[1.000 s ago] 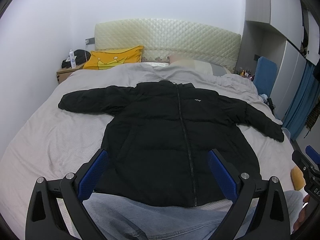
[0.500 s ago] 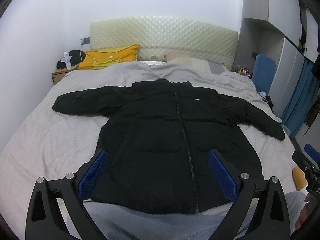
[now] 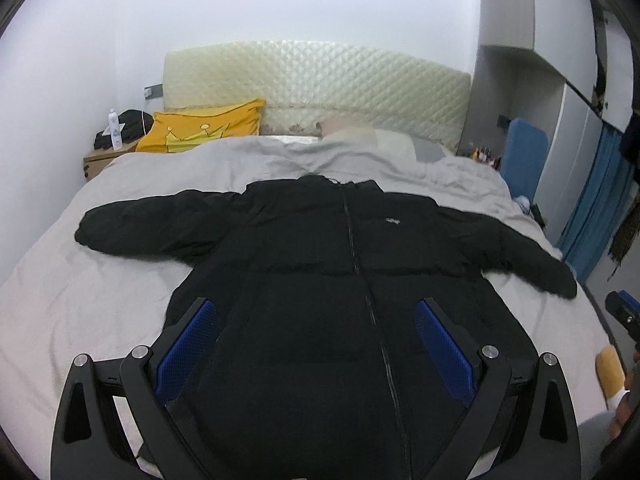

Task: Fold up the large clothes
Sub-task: 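Lower the right tool to the jacket sleeve cuff and grasp it, then lift the gripped sleeve with the right tool and fold it across the jacket body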

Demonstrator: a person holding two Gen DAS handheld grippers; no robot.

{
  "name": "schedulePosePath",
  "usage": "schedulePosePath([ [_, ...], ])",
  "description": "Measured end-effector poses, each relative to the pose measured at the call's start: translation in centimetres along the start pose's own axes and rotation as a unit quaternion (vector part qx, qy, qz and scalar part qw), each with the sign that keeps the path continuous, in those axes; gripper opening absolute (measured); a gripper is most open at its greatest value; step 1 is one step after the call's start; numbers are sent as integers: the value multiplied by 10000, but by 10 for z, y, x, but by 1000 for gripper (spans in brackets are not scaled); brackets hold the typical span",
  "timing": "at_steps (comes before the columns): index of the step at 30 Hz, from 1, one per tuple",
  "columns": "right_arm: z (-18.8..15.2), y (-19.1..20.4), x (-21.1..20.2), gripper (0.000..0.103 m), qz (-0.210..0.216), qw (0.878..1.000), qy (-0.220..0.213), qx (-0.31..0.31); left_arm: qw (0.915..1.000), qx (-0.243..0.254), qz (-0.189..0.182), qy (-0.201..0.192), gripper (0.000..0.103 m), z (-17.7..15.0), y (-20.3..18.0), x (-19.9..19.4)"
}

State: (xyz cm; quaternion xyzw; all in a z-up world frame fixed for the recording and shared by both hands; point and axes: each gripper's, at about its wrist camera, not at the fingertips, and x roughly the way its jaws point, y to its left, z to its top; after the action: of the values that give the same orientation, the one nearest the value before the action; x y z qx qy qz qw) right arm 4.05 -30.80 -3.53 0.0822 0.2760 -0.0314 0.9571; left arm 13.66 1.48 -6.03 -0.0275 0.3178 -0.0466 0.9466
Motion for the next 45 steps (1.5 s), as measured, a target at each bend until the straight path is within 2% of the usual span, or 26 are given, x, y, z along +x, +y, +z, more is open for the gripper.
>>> schedulePosePath([
  [2, 4, -14, 10, 103, -144, 9999, -29, 79, 9999, -107, -1, -50, 100, -2, 7, 19],
  [5, 11, -35, 17, 103, -303, 9992, -85, 234, 9998, -140, 134, 92, 100, -7, 17, 40],
  [10, 30, -75, 29, 103, -523, 9964, -266, 619, 9993, -322, 98, 184, 100, -15, 31, 59],
  [13, 48, -96, 39, 103, -818, 9935, -522, 598, 9991, -350, 118, 184, 100, -23, 33, 64],
  [18, 73, -124, 64, 103, -974, 9904, -760, 618, 9985, -462, 35, 279, 100, -31, 34, 79],
  [20, 80, -139, 78, 103, -917, 9902, -733, 760, 9983, -483, -53, 335, 100, -33, 32, 83],
  [25, 89, -184, 114, 103, -1043, 9875, -638, 991, 9986, -444, 28, 292, 100, -38, 29, 82],
  [28, 83, -215, 140, 102, -1082, 9855, -481, 1213, 9984, -512, 41, 247, 100, -39, 31, 82],
  [30, 73, -239, 158, 98, -972, 9829, -293, 1535, 9981, -560, 52, 251, 100, -41, 32, 82],
  [31, 63, -256, 169, 96, -726, 9789, -184, 1902, 9980, -581, 51, 263, 100, -43, 33, 82],
  [33, 36, -288, 194, 94, -330, 9626, 208, 2682, 9977, -614, 50, 292, 100, -44, 33, 84],
  [35, 14, -308, 213, 80, -272, 9530, 570, 2964, 9976, -628, 57, 297, 100, -45, 33, 86],
  [36, 5, -316, 218, 79, -308, 9485, 680, 3079, 9975, -639, 48, 295, 100, -46, 33, 86],
  [40, -16, -351, 227, 79, -198, 9271, 595, 3695, 9972, -678, -34, 298, 100, -46, 33, 90],
  [44, -45, -381, 237, 79, -186, 8933, 355, 4477, 9970, -714, -44, 299, 100, -45, 30, 100],
  [45, -49, -385, 238, 79, -152, 8899, 252, 4553, 9968, -732, -53, 316, 100, -44, 28, 103],
])
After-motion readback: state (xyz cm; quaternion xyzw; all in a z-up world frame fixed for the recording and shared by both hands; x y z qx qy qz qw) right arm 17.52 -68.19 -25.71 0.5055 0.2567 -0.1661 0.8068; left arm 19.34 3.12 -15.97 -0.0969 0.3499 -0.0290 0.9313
